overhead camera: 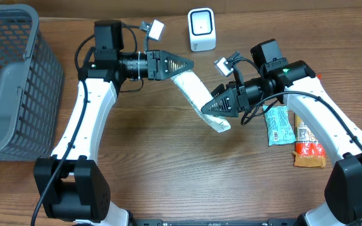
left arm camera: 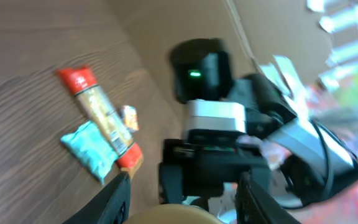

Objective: Scan the item barcode

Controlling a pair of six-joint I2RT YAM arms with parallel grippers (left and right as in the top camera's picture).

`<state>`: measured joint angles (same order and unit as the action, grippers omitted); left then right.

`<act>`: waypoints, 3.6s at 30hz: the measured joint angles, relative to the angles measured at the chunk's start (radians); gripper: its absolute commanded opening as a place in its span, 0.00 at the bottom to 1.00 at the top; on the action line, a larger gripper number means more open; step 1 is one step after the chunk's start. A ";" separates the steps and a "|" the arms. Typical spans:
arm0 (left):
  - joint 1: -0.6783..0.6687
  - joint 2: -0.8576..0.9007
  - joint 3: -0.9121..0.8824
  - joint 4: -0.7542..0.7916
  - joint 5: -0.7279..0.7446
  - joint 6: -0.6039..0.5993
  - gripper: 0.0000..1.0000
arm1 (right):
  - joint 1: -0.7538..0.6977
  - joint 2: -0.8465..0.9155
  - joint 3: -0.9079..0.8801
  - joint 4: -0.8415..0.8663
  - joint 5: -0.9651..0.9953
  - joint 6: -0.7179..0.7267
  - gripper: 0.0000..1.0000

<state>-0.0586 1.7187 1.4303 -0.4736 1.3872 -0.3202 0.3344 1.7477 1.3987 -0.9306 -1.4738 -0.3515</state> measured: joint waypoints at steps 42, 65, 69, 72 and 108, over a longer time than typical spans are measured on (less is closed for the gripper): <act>-0.125 0.008 -0.287 -0.225 -1.186 -0.074 0.17 | 0.000 -0.004 -0.001 -0.061 0.539 0.044 0.79; -0.195 0.116 -0.266 -0.156 -1.180 -0.068 0.10 | 0.000 -0.004 -0.100 -0.061 0.540 0.044 0.80; -0.182 0.124 -0.177 -0.314 -1.183 -0.064 0.11 | 0.000 -0.004 -0.127 -0.036 0.539 0.045 0.80; -0.167 0.124 -0.084 -0.414 -1.175 -0.058 0.11 | 0.000 -0.004 -0.136 -0.031 0.540 0.046 0.80; -0.138 0.124 0.330 -0.851 -0.992 0.036 0.08 | 0.231 -0.004 -0.139 0.266 0.340 0.348 0.61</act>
<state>-0.1963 1.8427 1.7607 -1.3247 0.3950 -0.2844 0.5652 1.7435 1.2598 -0.6647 -1.1339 -0.0032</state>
